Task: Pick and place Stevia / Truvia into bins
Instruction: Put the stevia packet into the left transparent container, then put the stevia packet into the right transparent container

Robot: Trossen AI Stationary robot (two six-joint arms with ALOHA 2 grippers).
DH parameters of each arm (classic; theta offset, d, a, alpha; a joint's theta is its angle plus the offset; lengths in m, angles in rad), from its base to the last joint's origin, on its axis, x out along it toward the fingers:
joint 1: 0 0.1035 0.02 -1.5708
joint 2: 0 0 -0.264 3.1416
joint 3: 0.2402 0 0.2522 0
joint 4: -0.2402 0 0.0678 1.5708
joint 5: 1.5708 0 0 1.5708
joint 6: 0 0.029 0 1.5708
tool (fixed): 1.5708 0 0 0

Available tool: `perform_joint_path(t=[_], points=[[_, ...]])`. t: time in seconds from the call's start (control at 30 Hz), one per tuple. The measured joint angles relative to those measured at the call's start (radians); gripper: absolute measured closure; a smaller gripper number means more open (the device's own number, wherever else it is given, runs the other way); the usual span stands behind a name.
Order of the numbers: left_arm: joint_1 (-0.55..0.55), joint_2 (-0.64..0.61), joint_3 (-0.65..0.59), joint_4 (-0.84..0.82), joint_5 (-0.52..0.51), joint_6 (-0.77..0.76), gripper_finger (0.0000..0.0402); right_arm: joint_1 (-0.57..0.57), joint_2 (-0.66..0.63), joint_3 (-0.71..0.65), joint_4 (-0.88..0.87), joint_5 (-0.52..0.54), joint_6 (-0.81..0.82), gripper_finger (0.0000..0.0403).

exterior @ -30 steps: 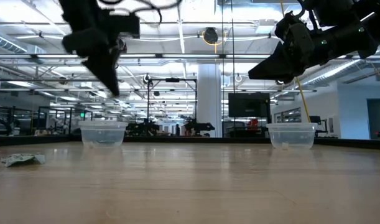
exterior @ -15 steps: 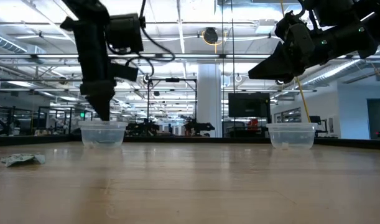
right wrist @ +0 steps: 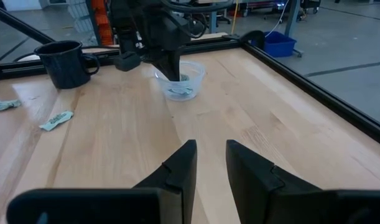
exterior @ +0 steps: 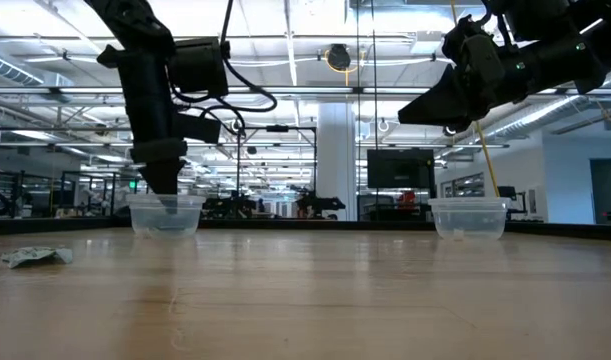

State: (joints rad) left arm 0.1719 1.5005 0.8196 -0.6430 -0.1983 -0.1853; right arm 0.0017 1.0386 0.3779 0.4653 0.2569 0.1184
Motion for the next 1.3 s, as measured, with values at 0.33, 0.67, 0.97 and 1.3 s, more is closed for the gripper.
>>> perform_joint_path(t=[0.33, 0.67, 0.97, 1.3], points=[[0.0, 0.0, 0.0, -0.002, 0.012, 0.008, 0.0359, 0.0, 0.0, 0.0, 0.0, 0.002, -0.011, 0.0325], [-0.03, 0.0, 0.044, -0.036, 0.014, 0.063, 0.0277, 0.023, 0.0, 0.0, -0.011, 0.001, -0.051, 0.0323], [-0.059, -0.003, 0.291, -0.226, -0.124, 0.101, 0.0275, 0.165, 0.001, 0.006, 0.036, 0.002, -0.161, 0.0266], [-0.105, -0.004, 0.391, 0.064, -0.117, 0.175, 0.0275, 0.369, 0.176, 0.199, -0.201, 0.085, -0.084, 0.0248]])
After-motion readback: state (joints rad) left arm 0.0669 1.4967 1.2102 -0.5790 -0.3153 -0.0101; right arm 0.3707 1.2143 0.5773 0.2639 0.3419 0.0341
